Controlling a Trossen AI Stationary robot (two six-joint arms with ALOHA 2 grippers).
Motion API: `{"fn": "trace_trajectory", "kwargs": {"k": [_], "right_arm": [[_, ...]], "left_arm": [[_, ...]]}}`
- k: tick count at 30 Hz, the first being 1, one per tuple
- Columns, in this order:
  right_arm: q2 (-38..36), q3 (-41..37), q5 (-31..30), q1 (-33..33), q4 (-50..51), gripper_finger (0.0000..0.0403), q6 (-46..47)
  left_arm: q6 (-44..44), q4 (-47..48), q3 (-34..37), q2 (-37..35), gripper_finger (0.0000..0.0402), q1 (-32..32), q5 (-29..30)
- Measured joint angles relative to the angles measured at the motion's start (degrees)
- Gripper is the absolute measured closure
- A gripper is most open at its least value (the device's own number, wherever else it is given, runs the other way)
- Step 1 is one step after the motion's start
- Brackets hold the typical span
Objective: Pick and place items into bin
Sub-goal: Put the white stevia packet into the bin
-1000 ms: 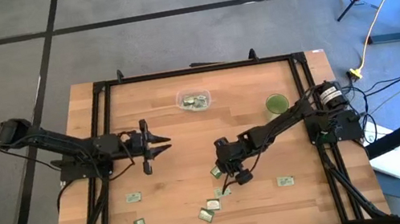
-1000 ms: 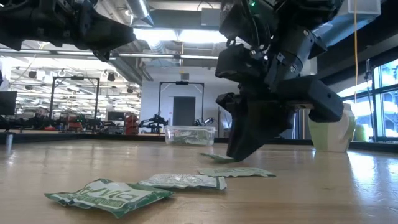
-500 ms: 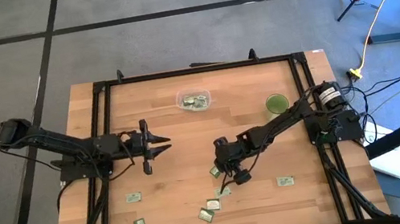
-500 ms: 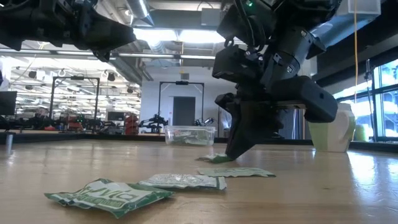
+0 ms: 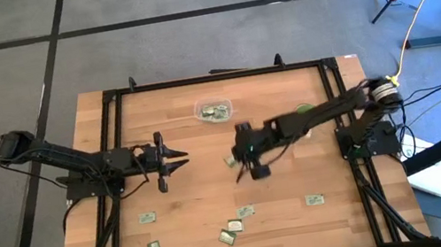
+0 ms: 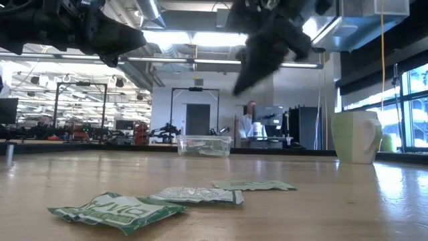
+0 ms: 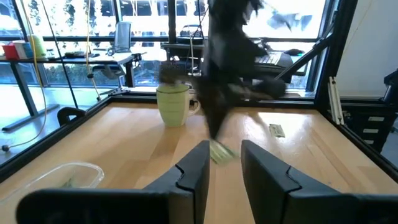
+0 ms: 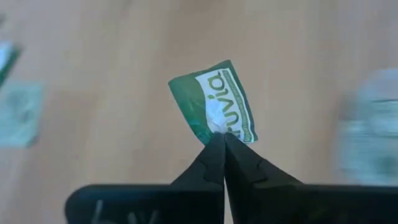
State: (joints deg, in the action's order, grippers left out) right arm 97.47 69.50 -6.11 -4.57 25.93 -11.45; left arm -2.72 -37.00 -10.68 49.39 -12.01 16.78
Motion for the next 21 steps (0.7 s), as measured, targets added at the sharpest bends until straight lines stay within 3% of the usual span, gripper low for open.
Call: {"fn": "trace_trajectory", "kwargs": {"k": [8,13,21], "right_arm": [[-1.37,1.40,-1.35,12.25,-2.33,0.0401,-4.97],[3.03,1.33,6.42,19.07,-3.51,0.0401,-5.64],[8.80,1.33,7.45,25.81,-12.83,0.0401,-8.66]], "left_arm": [[0.00,0.05,-0.02,0.00,0.0315,-0.02,-0.02],[0.01,0.37,-0.02,0.00,0.0315,-0.01,0.23],[0.92,1.28,-0.02,0.00,0.0315,0.00,0.22]]}}
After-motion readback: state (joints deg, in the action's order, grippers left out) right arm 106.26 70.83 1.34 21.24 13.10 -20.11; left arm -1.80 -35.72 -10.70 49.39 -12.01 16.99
